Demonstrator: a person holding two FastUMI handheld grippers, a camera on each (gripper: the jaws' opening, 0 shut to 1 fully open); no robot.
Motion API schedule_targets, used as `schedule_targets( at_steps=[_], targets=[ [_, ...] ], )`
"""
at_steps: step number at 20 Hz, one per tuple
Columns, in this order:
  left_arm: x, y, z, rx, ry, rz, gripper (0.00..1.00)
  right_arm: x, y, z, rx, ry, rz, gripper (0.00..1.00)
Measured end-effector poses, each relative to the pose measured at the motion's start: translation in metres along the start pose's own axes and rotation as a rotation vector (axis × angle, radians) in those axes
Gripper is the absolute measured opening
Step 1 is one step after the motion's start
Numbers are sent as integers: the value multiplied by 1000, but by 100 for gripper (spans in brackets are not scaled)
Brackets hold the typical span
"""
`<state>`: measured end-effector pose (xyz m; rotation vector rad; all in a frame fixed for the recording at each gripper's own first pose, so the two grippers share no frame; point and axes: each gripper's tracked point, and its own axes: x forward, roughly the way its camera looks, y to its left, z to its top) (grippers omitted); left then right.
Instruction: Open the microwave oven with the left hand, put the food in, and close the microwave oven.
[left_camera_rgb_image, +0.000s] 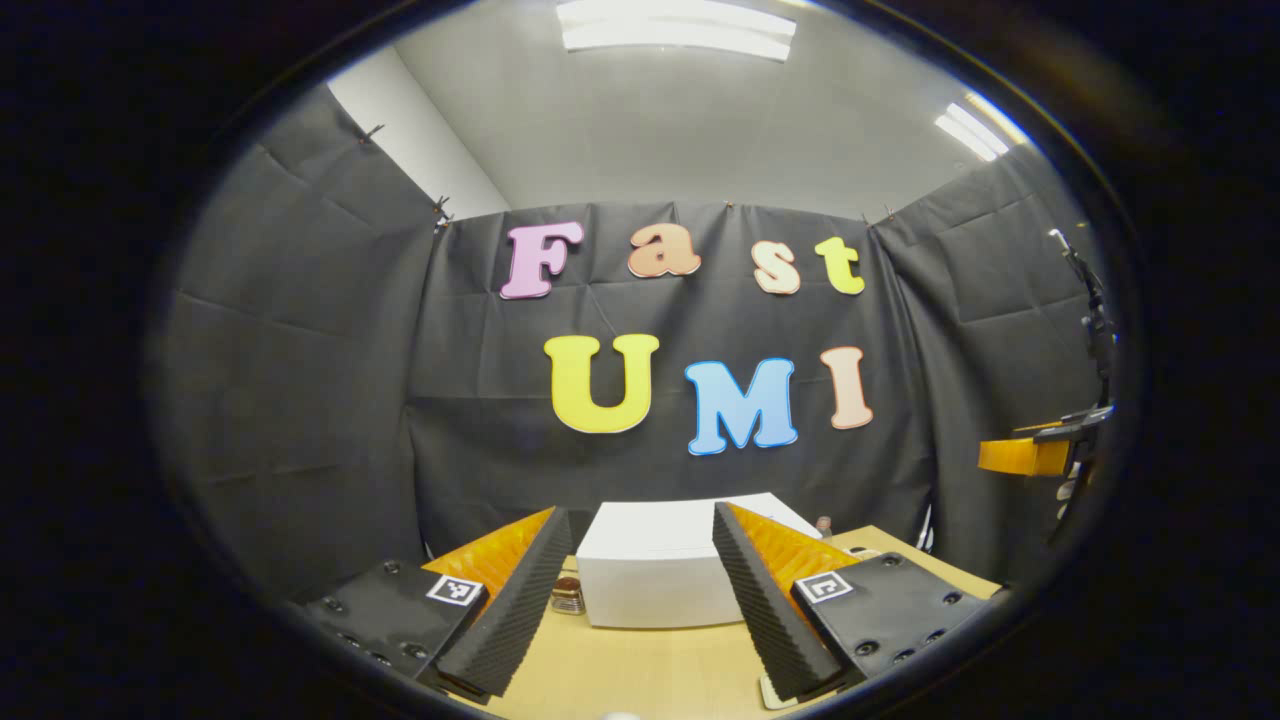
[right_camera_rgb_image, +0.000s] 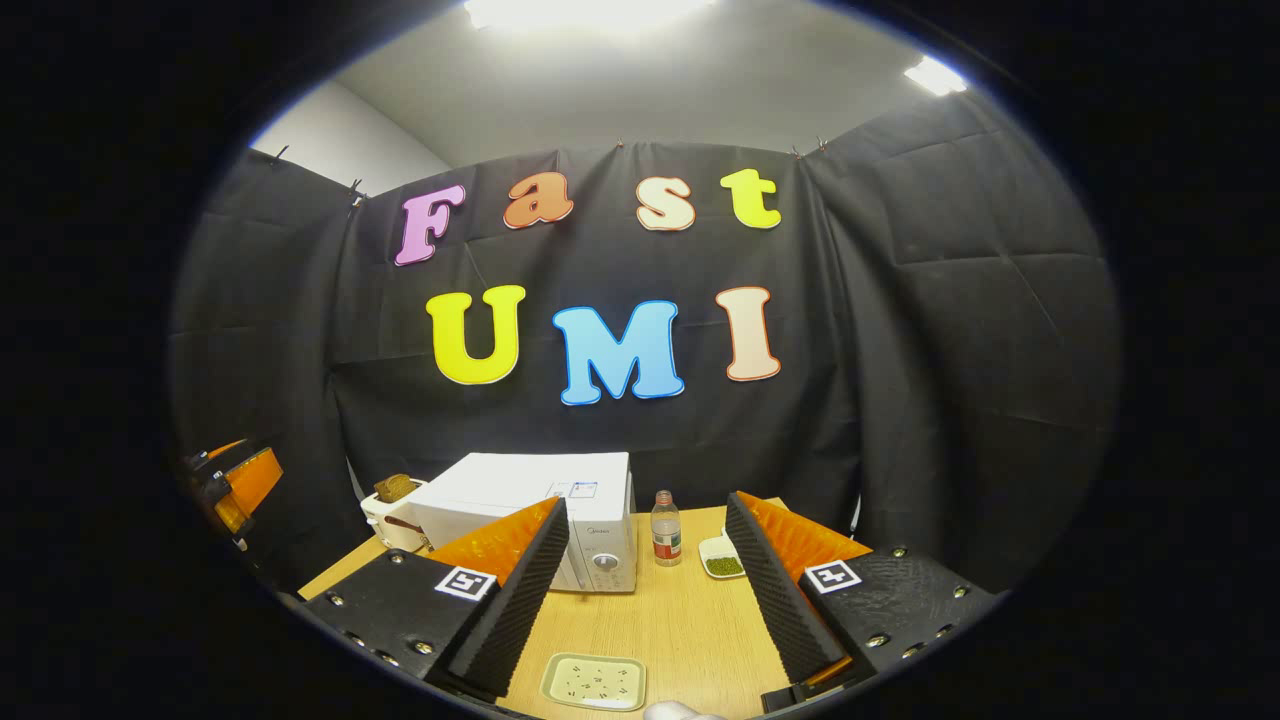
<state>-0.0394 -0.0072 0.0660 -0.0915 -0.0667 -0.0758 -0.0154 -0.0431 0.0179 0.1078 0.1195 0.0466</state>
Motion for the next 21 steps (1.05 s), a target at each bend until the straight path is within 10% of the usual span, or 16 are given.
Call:
schedule_targets(
  at_steps=[21],
  targets=[
    [3,0,3,0,0,2,96,3,2,5,10,-10,10,96]
  ],
)
